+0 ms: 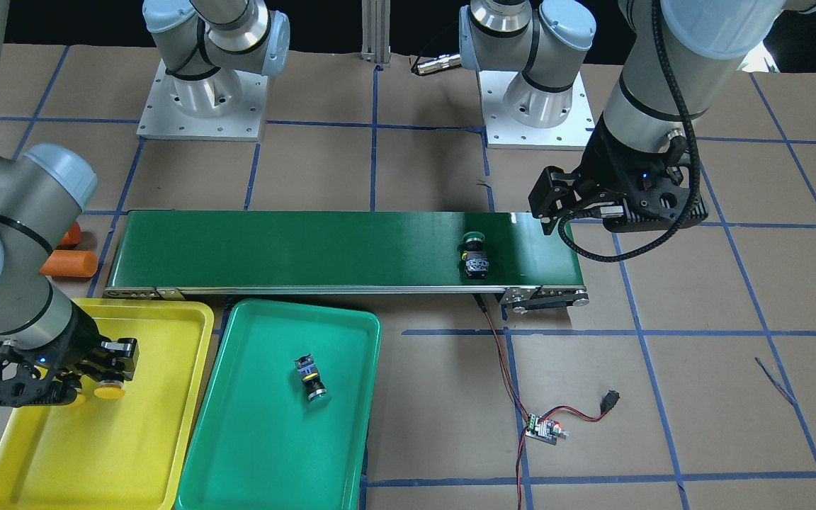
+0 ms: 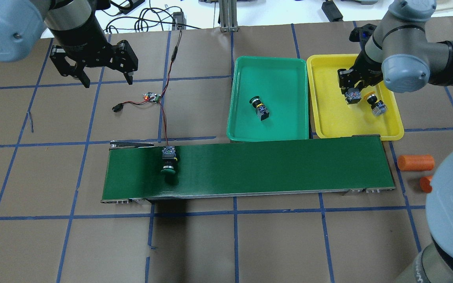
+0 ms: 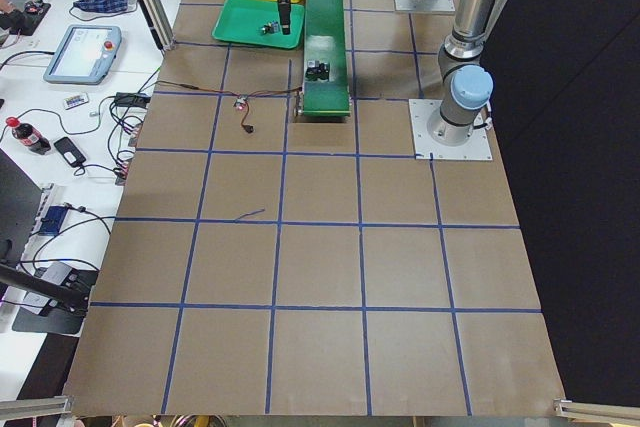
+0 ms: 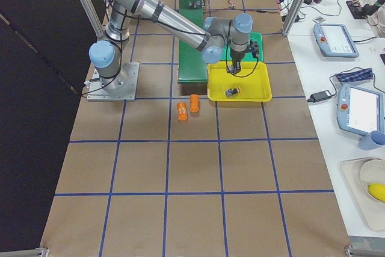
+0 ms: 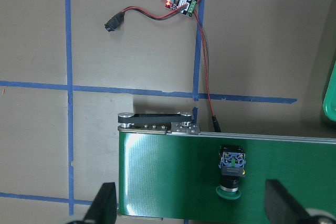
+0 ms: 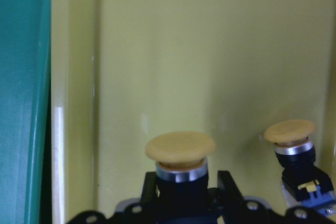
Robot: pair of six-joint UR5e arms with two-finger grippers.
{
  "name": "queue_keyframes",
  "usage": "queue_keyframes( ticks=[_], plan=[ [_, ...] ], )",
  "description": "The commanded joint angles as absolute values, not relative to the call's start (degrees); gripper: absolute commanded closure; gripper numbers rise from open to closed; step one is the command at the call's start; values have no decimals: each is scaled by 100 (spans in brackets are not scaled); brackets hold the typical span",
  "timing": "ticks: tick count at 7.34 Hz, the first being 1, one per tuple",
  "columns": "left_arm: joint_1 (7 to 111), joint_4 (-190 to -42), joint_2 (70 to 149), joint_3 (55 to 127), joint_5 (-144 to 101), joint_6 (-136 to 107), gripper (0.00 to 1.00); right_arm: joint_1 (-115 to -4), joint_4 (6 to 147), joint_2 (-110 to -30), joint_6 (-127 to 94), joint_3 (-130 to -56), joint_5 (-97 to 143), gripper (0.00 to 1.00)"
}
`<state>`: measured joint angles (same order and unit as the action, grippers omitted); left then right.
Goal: Sort buttons by color to trays
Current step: 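Place the yellow button in the yellow tray and open the right gripper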
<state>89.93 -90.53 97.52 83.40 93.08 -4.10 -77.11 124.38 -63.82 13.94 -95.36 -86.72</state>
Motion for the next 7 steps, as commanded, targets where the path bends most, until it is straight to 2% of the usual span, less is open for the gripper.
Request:
queue_keyframes(
  ticks=[1, 2, 4, 7],
  plan=[
    [8991, -9044, 9738, 8376, 9308, -404, 0, -7646, 12437, -6328, 1468, -9536, -8649, 1],
    [9000, -9035, 9738, 8393, 9308, -404, 0, -7655, 12428, -6389, 1450, -9536, -8631, 0],
    [9000, -8965, 9730, 8437, 9308, -404, 0, -7795, 11948, -7045, 1415, -9641, -8648, 0],
    [9009, -8956, 9721, 8438, 9316, -404, 0, -8558, 11786, -8117, 882, -10446, -8657, 0]
  ],
)
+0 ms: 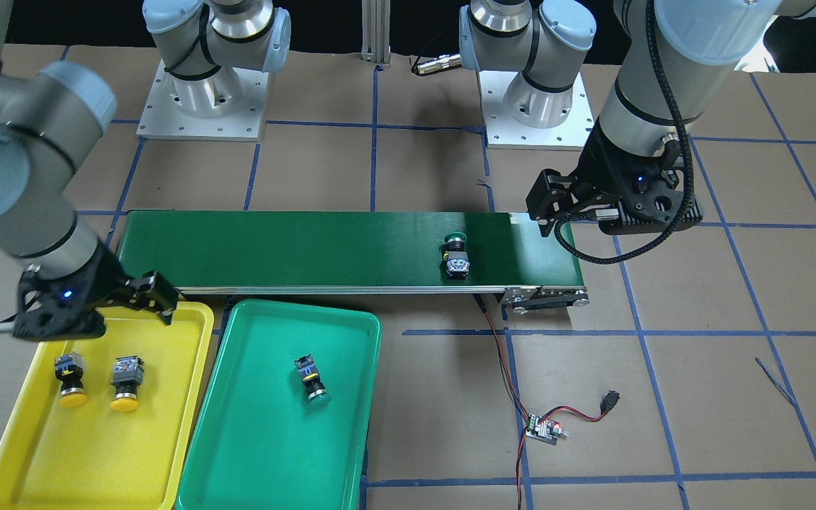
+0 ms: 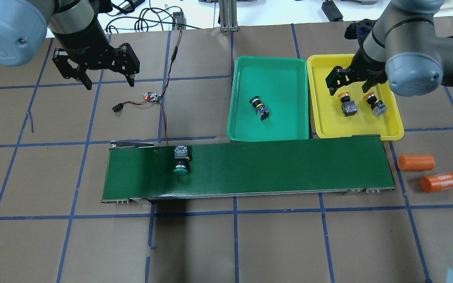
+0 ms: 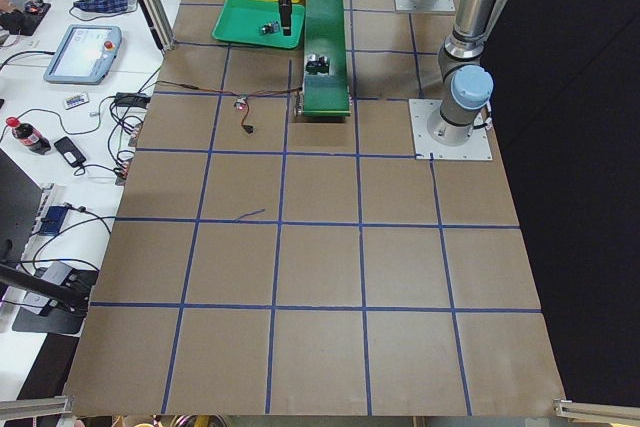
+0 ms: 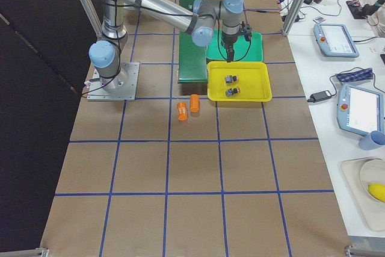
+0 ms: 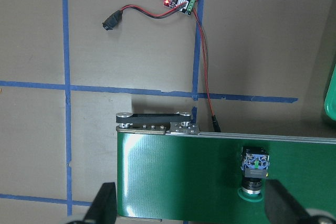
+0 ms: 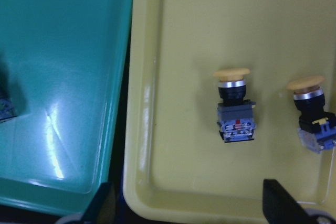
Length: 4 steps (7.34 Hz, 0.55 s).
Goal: Sort buttons by color to trays
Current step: 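Move the right gripper back over the conveyor toward the last green button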
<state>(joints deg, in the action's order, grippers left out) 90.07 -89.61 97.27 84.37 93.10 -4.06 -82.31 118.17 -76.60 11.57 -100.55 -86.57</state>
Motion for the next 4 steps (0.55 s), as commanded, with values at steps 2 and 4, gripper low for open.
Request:
queue_keyframes(
  ticks=[2, 4],
  plan=[
    [9009, -8956, 9712, 8446, 9316, -396, 0, -8928, 11856, -8550, 633, -11237, -8753, 0],
    [9009, -8956, 9712, 8446, 9316, -396, 0, -8938, 11874, -8710, 650, -11627, -8728, 0]
  ],
)
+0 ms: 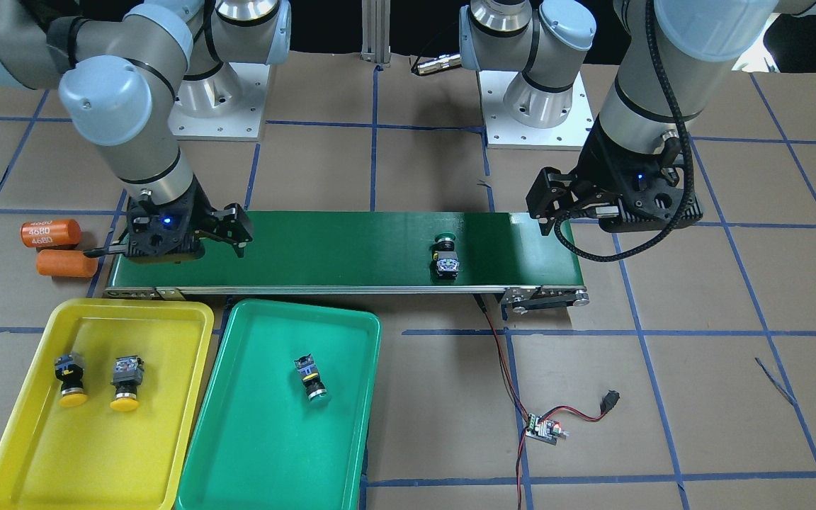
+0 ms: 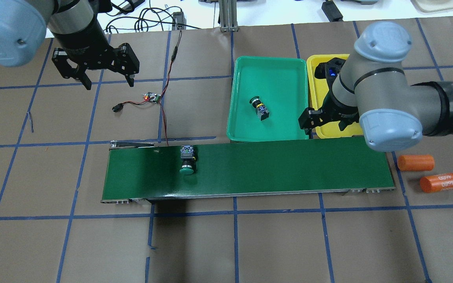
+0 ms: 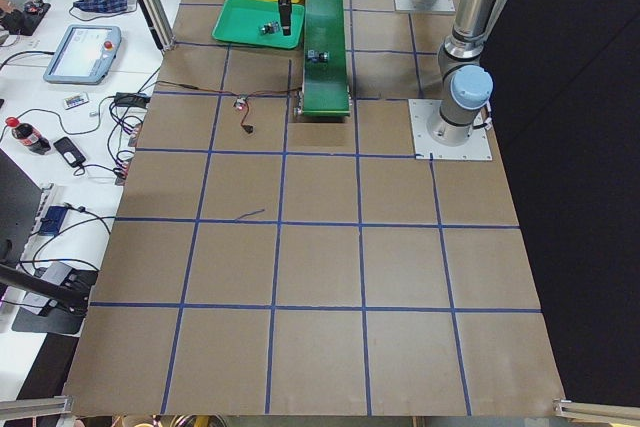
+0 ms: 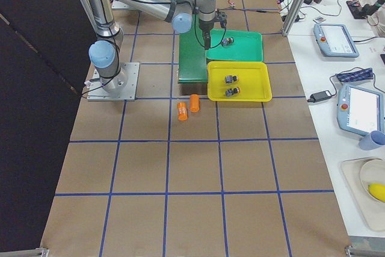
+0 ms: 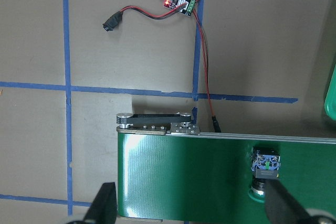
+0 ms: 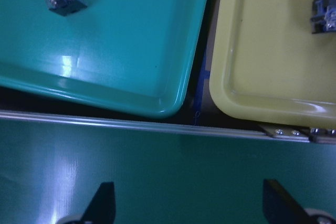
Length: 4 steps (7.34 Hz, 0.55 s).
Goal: Sort buttons by color to trays
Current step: 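Move the right gripper back over the conveyor toward the last green button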
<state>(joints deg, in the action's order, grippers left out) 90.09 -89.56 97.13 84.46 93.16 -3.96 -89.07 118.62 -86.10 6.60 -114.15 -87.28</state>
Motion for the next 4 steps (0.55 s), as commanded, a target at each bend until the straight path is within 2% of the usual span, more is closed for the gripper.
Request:
queue_keyframes(
  ticks=[1, 3, 4],
  plan=[
    [9009, -8956, 9712, 8446, 9316, -396, 0, -8938, 11883, -8762, 650, -11436, -8728, 0],
    [9009, -8956, 9712, 8446, 9308, -396, 0, -8947, 10337, -8798, 624, -10306, -8667, 0],
    [9009, -8956, 9721, 8446, 9308, -396, 0, -8956, 10240, -8841, 624, -9970, -8710, 0]
  ],
)
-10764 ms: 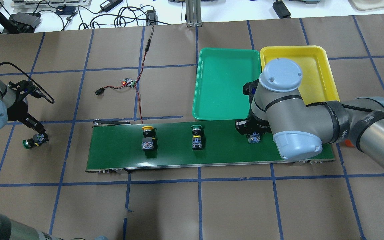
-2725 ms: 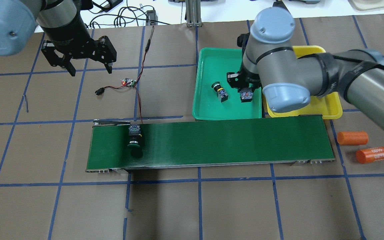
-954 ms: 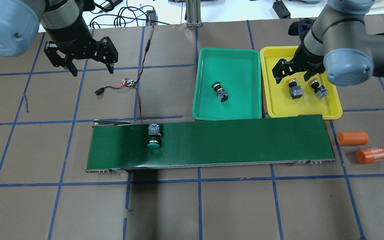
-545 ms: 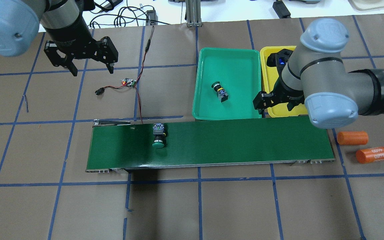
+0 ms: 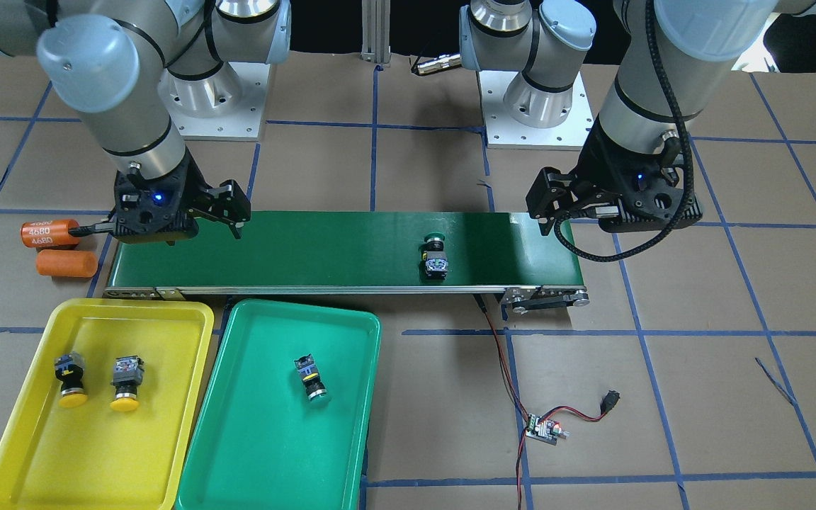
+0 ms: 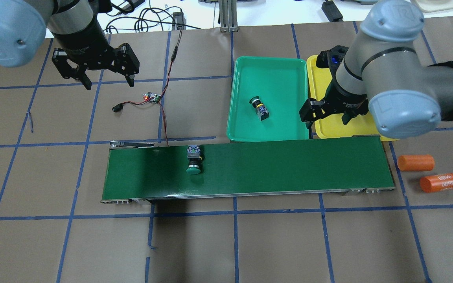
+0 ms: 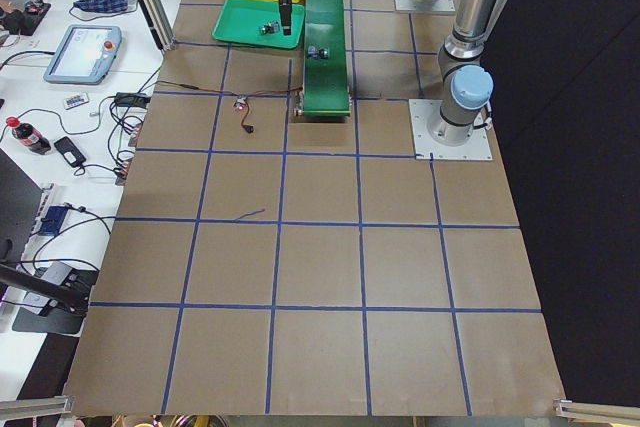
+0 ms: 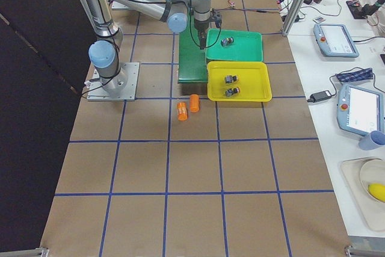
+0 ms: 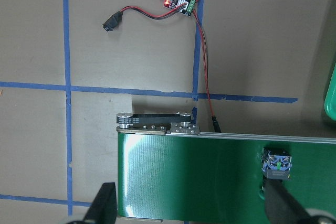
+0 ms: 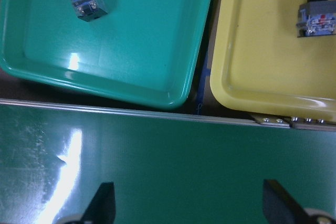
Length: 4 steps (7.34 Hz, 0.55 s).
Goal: Sort buttons by color to trays
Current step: 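Move the right gripper back over the conveyor toward the last green button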
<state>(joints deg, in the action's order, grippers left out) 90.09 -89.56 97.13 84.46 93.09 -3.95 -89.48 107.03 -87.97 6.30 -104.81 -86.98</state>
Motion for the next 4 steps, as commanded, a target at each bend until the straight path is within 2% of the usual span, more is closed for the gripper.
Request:
queue_keyframes(
  ticks=[1, 4],
  plan=[
    [9009, -8947, 9721, 8446, 9308, -396, 0, -8956, 10091, -8990, 615, -9880, -8727, 0],
    [9000, -8895, 9756, 8455, 9308, -396, 0, -8947, 10046, -9158, 668, -9932, -8640, 0]
  ],
)
